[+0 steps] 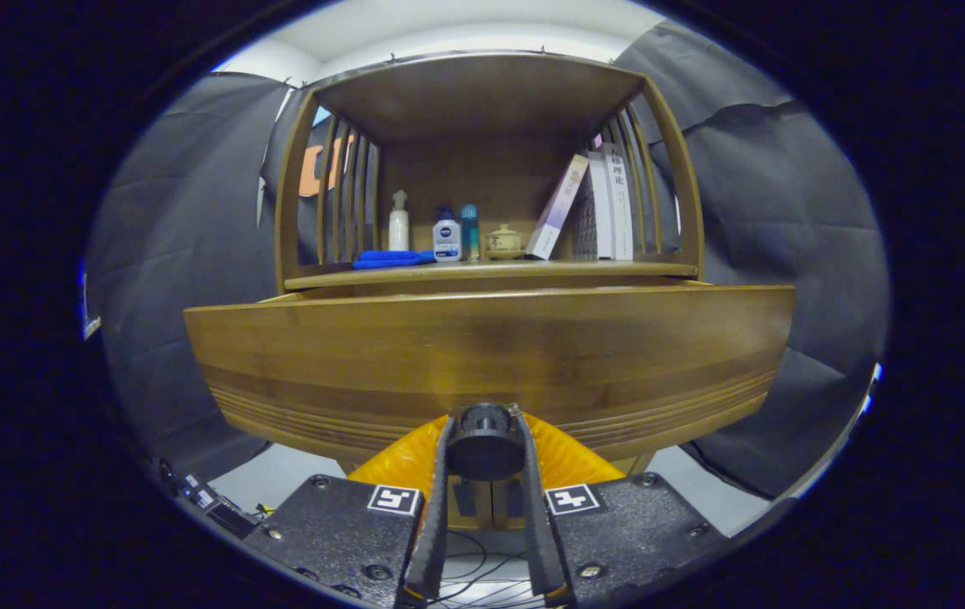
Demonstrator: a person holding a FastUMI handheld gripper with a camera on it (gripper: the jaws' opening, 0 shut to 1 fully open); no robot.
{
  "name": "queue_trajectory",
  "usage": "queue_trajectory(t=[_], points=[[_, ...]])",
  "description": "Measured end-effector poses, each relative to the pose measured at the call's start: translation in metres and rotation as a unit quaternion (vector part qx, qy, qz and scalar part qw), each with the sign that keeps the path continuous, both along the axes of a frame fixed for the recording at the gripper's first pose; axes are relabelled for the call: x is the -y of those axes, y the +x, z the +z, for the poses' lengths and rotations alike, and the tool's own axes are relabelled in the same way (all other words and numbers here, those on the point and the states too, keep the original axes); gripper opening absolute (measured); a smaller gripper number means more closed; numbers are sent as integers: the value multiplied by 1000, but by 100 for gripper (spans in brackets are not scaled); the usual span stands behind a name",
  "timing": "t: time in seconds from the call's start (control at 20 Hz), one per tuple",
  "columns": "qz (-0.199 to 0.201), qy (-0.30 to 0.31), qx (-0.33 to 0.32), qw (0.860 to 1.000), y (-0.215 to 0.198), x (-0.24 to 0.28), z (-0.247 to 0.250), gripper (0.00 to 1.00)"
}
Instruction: Pull open the drawer, take out the items inside it, and place them on the countertop above the cabinet.
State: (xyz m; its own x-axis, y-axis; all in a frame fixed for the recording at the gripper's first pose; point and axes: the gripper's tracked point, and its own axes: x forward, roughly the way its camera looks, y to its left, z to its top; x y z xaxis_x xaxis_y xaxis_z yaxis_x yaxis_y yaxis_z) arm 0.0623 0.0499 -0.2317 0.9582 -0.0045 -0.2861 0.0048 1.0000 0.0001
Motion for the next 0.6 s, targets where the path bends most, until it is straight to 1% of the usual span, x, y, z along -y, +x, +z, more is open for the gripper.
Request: queue_trajectory(t=[0.35, 0.6], points=[[6, -5, -9, 1000, -38, 2, -9, 41], [11, -9, -8, 1000, -48, 0, -10, 41]])
